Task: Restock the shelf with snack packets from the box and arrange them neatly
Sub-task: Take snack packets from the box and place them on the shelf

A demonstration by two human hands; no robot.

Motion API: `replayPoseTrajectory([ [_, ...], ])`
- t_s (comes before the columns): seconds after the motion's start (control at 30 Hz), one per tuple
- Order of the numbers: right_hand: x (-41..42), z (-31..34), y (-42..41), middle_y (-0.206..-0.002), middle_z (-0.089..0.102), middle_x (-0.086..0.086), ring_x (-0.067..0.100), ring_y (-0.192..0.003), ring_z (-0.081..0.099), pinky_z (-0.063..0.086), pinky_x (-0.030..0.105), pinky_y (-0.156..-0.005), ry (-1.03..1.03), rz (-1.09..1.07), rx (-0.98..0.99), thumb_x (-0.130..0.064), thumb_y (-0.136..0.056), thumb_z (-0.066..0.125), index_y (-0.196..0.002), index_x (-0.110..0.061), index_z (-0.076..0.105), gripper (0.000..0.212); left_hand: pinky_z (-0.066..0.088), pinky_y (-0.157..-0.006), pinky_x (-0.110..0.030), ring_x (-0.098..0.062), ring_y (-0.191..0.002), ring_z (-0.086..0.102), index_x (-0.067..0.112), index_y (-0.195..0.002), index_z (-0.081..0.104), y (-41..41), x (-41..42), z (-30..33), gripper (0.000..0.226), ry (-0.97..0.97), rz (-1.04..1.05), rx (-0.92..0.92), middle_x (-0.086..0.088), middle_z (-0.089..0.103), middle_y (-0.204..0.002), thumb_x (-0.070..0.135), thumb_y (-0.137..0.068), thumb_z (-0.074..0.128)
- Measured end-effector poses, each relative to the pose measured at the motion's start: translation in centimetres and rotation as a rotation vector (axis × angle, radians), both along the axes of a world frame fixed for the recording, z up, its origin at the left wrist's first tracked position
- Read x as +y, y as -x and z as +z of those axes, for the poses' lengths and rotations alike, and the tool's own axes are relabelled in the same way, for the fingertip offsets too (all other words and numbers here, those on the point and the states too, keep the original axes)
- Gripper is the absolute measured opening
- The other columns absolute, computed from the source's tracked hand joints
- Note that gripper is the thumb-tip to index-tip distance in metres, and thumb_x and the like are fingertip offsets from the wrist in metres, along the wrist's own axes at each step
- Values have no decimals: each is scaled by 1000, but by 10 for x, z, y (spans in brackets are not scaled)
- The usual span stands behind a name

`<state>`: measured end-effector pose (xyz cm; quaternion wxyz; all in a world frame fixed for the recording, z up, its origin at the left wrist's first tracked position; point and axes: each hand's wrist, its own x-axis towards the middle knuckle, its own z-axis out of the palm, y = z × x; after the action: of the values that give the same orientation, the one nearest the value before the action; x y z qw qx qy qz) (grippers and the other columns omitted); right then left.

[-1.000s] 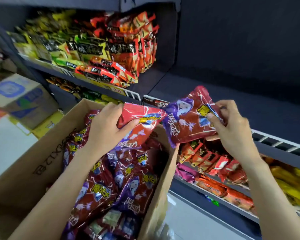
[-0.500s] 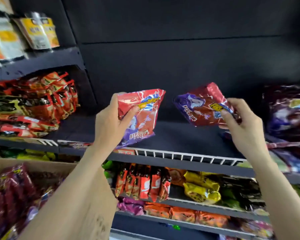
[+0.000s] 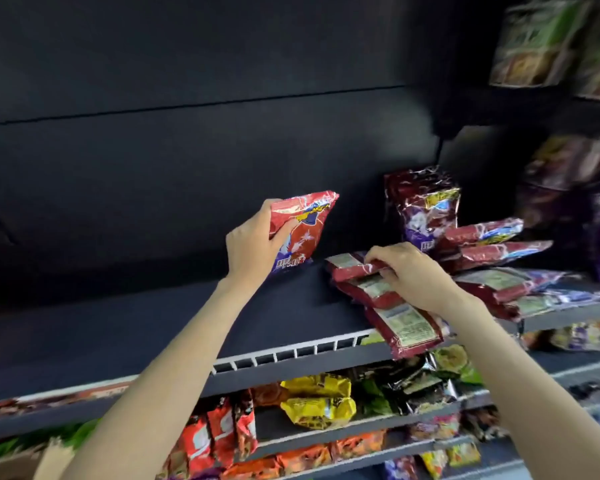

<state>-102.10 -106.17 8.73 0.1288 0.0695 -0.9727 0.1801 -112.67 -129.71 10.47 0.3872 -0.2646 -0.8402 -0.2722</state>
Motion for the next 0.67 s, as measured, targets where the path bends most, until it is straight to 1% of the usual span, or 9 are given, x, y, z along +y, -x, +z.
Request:
replayPoseTrajectory([
  [0.07,8,-4,-4,-102,60,-2,25,-104,52,48,45,-78,-18,-33,-66,2,-85,49,-111,-21,57,35,46,-51,-22,-16,-61,68,14,-107,53,8,26,-5,36,30,-91,29,0,71,-79,39,-84,65],
  [0.2,13,-8,-12,-132,49,-6,20,-122,38,46,42,-93,-40,-40,-119,1,-92,42,-133,-29,49,51,52,-50,-31,-14,-71,67,23,-108,55,10,62,-15,32,108,-237,-32,7,69,-88,47,-88,49],
  [0.27,13,-5,-13,-141,40,-8,20,-130,32,45,44,-95,-68,-53,-149,-10,-97,41,-134,-34,47,45,54,-59,-36,-13,-83,66,25,-113,56,9,68,-20,29,175,-301,-109,11,67,-100,43,-91,51],
  [0.33,11,2,-17,-148,29,-11,16,-137,23,40,47,-102,-68,-78,-220,-34,-98,41,-135,-40,44,37,54,-69,-38,-9,-95,62,28,-120,54,10,67,-26,29,225,-366,-205,15,62,-111,40,-94,49],
  [0.4,10,10,-23,-153,16,-16,11,-141,12,31,44,-110,-26,-74,-335,-58,-88,46,-137,-43,39,52,50,-84,-35,-6,-106,56,28,-124,52,11,64,-32,29,249,-469,-331,15,58,-120,36,-96,46],
  [0.47,9,13,-28,-154,7,-20,9,-143,2,28,43,-112,-75,-51,-385,-68,-76,55,-140,-45,32,72,40,-99,-28,-4,-119,47,25,-126,53,11,63,-39,29,246,-571,-480,12,51,-131,31,-98,46],
  [0.53,7,11,-29,-155,12,-17,12,-143,6,35,43,-107,-135,-52,-332,-62,-79,59,-139,-44,33,68,35,-105,-29,-4,-124,42,23,-126,55,12,63,-46,30,210,-590,-575,10,47,-136,29,-98,45],
  [0.6,7,11,-30,-150,27,-14,14,-140,18,42,43,-101,-155,-65,-234,-52,-87,55,-136,-39,41,53,36,-106,-32,-3,-123,43,21,-125,56,11,66,-48,30,147,-590,-645,11,48,-134,30,-99,45],
  [0.67,10,15,-32,-144,40,-13,16,-137,28,41,46,-101,-170,-67,-120,-45,-92,51,-132,-34,49,42,38,-105,-31,-1,-121,45,20,-126,56,7,70,-48,32,116,-628,-669,11,52,-130,32,-99,43],
])
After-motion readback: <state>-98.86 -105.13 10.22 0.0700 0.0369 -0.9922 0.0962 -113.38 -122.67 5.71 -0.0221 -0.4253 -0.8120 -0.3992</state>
